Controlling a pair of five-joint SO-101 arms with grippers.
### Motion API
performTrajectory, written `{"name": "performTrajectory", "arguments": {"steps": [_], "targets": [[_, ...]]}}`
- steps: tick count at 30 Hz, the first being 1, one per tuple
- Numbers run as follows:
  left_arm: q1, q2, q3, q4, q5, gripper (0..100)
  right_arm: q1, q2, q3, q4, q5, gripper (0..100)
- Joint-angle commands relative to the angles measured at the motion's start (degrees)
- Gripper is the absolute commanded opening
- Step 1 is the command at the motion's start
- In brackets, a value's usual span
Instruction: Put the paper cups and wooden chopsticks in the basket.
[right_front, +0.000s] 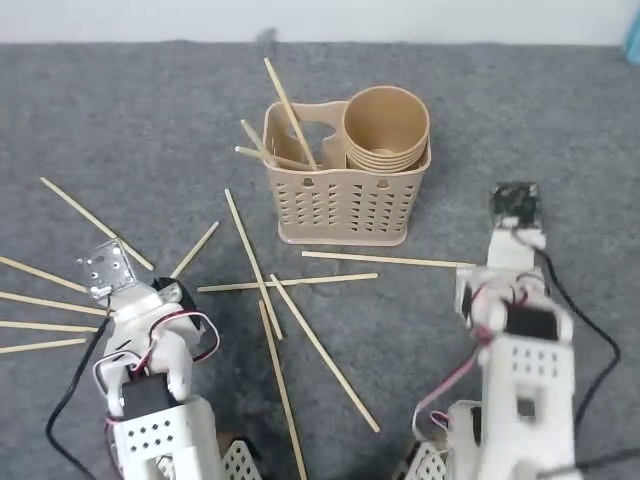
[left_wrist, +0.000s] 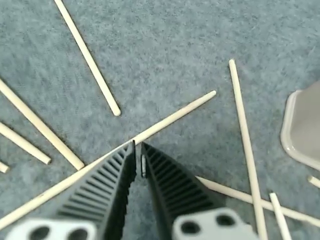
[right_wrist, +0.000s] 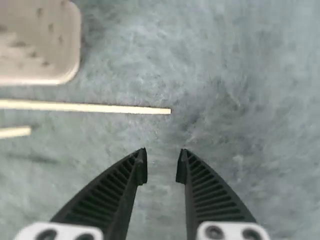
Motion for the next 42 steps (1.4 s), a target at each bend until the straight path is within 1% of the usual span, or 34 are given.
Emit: {"name": "performTrajectory", "arguments": {"steps": [1, 6, 9, 16, 20, 36, 38, 42], "targets": [[0.4, -0.7, -0.2, -1.8, -0.6, 1, -1.6, 12.1, -10.0, -1.0, -8.2, 12.2], [0.4, -0.7, -0.2, -1.9, -0.6, 1, -2.6, 26.1, -19.9, -1.3, -18.5, 11.9], [0.4, -0.7, -0.2, -2.0, -0.6, 1, -2.6, 32.5, -24.6, -1.1, -21.3, 11.8], [0.4, -0.7, -0.2, -2.0, -0.6, 1, -2.9, 43.9, -30.6, -2.5, -21.7, 11.8], [0.4, -0.6, -0.2, -3.0, -0.6, 1, -2.9, 47.8, -30.8, -4.1, -24.9, 12.2], [0.4, -0.6, -0.2, -2.8, -0.6, 1, -2.5, 53.6, -34.5, -3.5, -24.8, 12.1], [0.4, -0.6, -0.2, -2.8, -0.6, 1, -2.4, 56.0, -37.3, -1.2, -24.8, 11.8], [0.4, -0.6, -0.2, -2.8, -0.6, 1, -2.3, 62.5, -45.4, 6.8, -24.9, 11.7]]}}
